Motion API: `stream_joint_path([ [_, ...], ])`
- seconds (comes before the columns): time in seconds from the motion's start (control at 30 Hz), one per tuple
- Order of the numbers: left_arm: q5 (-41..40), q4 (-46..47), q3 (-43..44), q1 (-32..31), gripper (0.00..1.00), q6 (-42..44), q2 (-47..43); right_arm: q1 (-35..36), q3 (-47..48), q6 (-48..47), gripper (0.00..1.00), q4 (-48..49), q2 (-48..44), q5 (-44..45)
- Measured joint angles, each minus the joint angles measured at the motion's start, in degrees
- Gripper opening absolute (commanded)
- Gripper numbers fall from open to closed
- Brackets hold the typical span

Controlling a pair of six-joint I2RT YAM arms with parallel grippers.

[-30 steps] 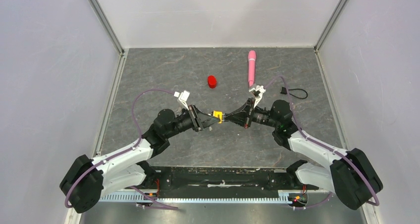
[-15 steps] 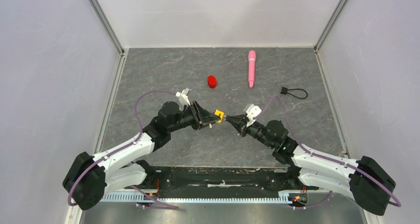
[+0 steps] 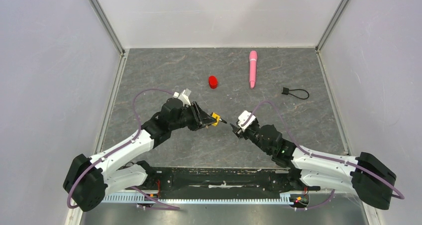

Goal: Unlock with the key

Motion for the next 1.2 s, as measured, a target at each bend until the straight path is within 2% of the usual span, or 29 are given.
stream_joint_path([
  [0.2, -2.56, -6.12, 2.12, 0.61, 0.02, 6.25, 0.02, -0.31, 0.42, 3.13, 0.71, -3.58, -4.33, -1.64],
  [0.4, -2.32, -3.23, 1.11, 0.59, 0.02, 9.09, -0.15, -0.31, 3.82, 16.33, 0.87, -5.75, -3.87, -3.39],
  [0.6, 1.09, 2.71, -1.16, 0.66, 0.02, 11.74, -0.20, -3.26, 5.66, 32.57, 0.89, -5.38, -2.58, -7.54],
  [0.83, 3.02, 5.88, -2.86, 0.66, 0.02, 15.28, -4.13, -14.99, 5.35, 51.10, 0.89, -4.31, -2.56, -18.71],
  [1.03, 3.54, 11.08, -4.24, 0.66, 0.02, 16.04, -4.92, -16.50, -0.72, 69.59, 0.97, 6.08, 1.01, -26.56],
  [1.2, 3.78, 18.47, -6.99, 0.63, 0.02, 14.64, -4.66, -16.48, -4.90, 80.48, 0.97, 15.52, 5.31, -30.32],
])
